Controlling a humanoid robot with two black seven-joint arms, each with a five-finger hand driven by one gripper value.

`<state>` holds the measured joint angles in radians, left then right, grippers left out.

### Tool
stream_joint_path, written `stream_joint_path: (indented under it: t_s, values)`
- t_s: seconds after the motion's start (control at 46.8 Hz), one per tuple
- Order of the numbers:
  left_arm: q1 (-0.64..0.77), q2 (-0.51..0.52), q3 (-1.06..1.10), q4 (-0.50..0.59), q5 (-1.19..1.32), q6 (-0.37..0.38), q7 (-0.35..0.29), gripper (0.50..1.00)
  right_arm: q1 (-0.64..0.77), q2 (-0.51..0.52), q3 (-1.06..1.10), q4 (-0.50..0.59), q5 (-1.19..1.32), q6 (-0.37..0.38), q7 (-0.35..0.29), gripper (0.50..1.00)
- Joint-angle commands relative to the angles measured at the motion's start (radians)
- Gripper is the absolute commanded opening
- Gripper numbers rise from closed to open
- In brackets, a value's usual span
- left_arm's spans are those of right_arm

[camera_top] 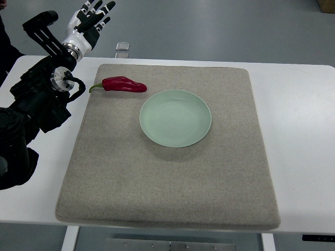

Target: Place red pepper on plate with left hand

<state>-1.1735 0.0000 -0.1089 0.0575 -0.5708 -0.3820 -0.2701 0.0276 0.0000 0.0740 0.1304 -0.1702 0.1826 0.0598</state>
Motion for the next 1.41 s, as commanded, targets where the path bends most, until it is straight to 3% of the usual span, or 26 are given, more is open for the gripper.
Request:
stream_joint_path:
  t_s: [0.0,1.089,1.388]
  values:
    - [0.000,0.000,0.000,0.001,-0.001,0.000,-0.001,0.994,0.000,0.000,0.000,0.000,0.000,0.000,0.000,0.932]
    - [-0.003,0.000,0.018,-0.001,0.017,0.008,0.002,0.990,0.000,0.000,0.001,0.000,0.000,0.000,0.000,0.932]
    - [-0.026,0.000,0.017,-0.010,0.232,0.012,0.005,0.988,0.000,0.000,0.001,0.000,0.000,0.000,0.000,0.932]
